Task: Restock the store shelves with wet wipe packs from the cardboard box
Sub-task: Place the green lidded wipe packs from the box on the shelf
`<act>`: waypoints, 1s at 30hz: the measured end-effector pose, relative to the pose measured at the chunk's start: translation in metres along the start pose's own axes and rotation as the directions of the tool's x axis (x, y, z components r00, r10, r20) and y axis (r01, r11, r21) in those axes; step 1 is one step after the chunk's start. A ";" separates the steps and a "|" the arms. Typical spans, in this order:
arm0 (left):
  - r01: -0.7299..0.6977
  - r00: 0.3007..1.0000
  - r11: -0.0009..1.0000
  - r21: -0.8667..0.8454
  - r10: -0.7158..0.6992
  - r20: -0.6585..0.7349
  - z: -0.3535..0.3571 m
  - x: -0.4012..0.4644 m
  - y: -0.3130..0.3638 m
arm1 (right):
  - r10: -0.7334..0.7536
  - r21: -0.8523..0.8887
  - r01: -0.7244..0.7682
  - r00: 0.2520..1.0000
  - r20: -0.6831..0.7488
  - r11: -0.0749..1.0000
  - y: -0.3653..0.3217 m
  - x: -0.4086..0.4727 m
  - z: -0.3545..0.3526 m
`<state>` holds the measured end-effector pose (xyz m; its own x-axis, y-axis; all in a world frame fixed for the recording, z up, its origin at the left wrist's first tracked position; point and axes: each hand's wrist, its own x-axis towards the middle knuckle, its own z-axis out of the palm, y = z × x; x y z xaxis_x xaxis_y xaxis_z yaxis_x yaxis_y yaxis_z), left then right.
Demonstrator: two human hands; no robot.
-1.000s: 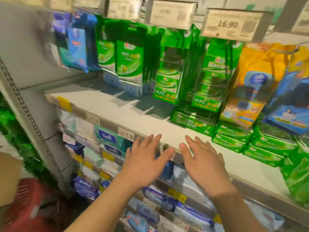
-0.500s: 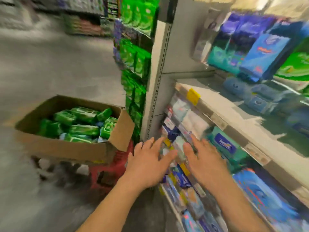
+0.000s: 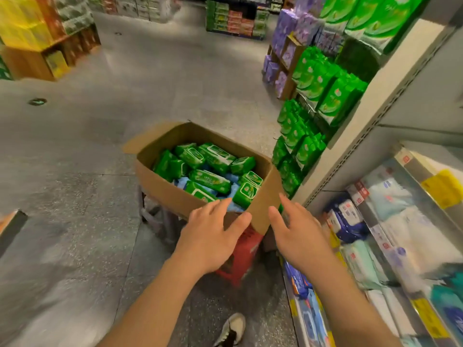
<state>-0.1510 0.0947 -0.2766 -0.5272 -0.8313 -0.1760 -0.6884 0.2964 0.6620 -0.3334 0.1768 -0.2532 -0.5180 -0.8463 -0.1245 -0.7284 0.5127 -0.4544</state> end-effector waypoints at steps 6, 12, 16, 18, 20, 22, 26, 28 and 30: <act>0.089 0.995 0.996 -0.021 -0.090 -0.035 -0.023 0.069 -0.030 | -0.029 0.109 0.024 0.999 0.038 0.994 -0.018 0.084 0.019; 0.170 0.985 0.984 -0.045 -0.171 -0.015 -0.046 0.142 -0.033 | -0.039 0.247 0.015 0.995 0.093 0.969 -0.017 0.161 0.021; 0.211 0.977 0.974 -0.085 -0.213 -0.018 -0.050 0.182 -0.038 | -0.022 0.288 -0.013 0.993 0.119 0.958 -0.011 0.212 0.029; 0.241 0.970 0.966 -0.094 -0.241 0.007 -0.050 0.198 -0.043 | 0.003 0.296 -0.039 0.992 0.124 0.954 -0.009 0.233 0.038; 0.271 0.962 0.957 -0.108 -0.267 0.051 -0.050 0.212 -0.051 | 0.063 0.335 -0.108 0.988 0.143 0.936 -0.009 0.249 0.049; 0.294 0.955 0.946 -0.133 -0.285 0.083 -0.051 0.228 -0.063 | 0.136 0.348 -0.185 0.978 0.160 0.919 -0.010 0.262 0.061; 0.314 0.945 0.931 -0.186 -0.288 0.152 -0.051 0.262 -0.091 | 0.234 0.321 -0.285 0.954 0.189 0.903 -0.008 0.284 0.097; 0.312 0.939 0.932 -0.186 -0.272 0.210 -0.048 0.282 -0.111 | 0.275 0.308 -0.321 0.944 0.183 0.896 -0.010 0.293 0.119; 0.283 0.932 0.946 -0.158 -0.232 0.279 -0.045 0.304 -0.131 | 0.327 0.275 -0.370 0.926 0.190 0.887 -0.015 0.304 0.142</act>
<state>-0.1983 -0.2179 -0.3840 -0.4710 -0.7119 -0.5209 -0.7213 -0.0291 0.6920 -0.4167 -0.1088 -0.4093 -0.6328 -0.6433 -0.4310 -0.3314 0.7281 -0.6000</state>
